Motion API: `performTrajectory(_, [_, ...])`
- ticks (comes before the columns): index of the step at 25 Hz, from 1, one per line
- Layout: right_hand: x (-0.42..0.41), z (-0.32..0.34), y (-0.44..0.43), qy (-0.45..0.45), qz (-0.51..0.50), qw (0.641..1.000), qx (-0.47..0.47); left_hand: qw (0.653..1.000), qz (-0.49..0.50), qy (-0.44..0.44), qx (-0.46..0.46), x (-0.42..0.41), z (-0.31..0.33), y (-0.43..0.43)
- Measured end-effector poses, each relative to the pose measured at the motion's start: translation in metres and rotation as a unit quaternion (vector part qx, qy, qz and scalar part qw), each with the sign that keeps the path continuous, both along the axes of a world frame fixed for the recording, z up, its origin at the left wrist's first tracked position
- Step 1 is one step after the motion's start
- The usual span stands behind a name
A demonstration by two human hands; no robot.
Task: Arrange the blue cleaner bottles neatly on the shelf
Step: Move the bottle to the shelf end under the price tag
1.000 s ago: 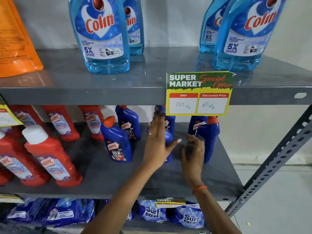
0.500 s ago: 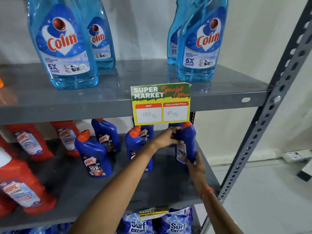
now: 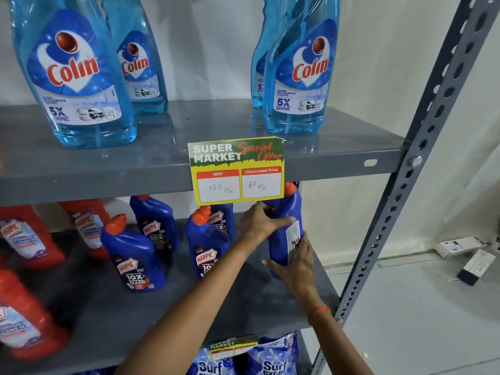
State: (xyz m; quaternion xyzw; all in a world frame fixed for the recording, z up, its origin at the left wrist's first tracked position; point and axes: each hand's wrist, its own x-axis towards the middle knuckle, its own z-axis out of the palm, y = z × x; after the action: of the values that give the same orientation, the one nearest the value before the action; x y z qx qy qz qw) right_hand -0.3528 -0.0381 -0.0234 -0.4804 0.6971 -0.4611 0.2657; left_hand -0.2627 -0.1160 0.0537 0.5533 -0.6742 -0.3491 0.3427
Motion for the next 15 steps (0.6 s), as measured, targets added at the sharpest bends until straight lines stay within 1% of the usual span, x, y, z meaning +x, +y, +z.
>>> performTrajectory(1, [-0.002, -0.004, 0.0, 0.005, -0.002, 1.0, -0.001, 1.0, -0.019, 0.011, 0.014, 0.003, -0.003, 0.0])
performTrajectory(2, [-0.005, -0.007, 0.002, 0.0, -0.003, 1.0, -0.014, 0.997, -0.05, 0.046, 0.037, 0.008, -0.004, 0.0])
performTrajectory(4, [-0.012, -0.009, 0.007, -0.04, 0.01, 0.997, -0.058, 0.974, -0.121, 0.158, 0.109, 0.021, -0.004, -0.001])
performTrajectory(5, [-0.014, -0.008, 0.009, -0.053, 0.02, 0.995, -0.078, 0.96, -0.149, 0.196, 0.131, 0.026, -0.004, -0.003])
performTrajectory(6, [-0.015, -0.006, 0.011, -0.062, 0.032, 0.993, -0.096, 0.953, -0.17, 0.212, 0.135, 0.029, -0.005, -0.005])
performTrajectory(9, [-0.02, 0.003, 0.014, -0.099, 0.08, 0.985, -0.114, 0.943, -0.23, 0.192, 0.143, 0.033, -0.004, -0.01])
performTrajectory(11, [-0.022, 0.007, 0.014, -0.113, 0.115, 0.982, -0.099, 0.93, -0.257, 0.197, 0.176, 0.035, -0.007, -0.014])
performTrajectory(12, [-0.024, 0.007, 0.012, -0.124, 0.133, 0.979, -0.089, 0.93, -0.254, 0.195, 0.18, 0.036, -0.006, -0.014])
performTrajectory(13, [-0.028, 0.006, 0.01, -0.133, 0.151, 0.976, -0.08, 0.939, -0.235, 0.187, 0.167, 0.035, -0.005, -0.012])
performTrajectory(15, [-0.035, 0.004, 0.001, -0.131, 0.165, 0.975, -0.071, 0.968, -0.177, 0.142, 0.109, 0.031, -0.007, -0.007])
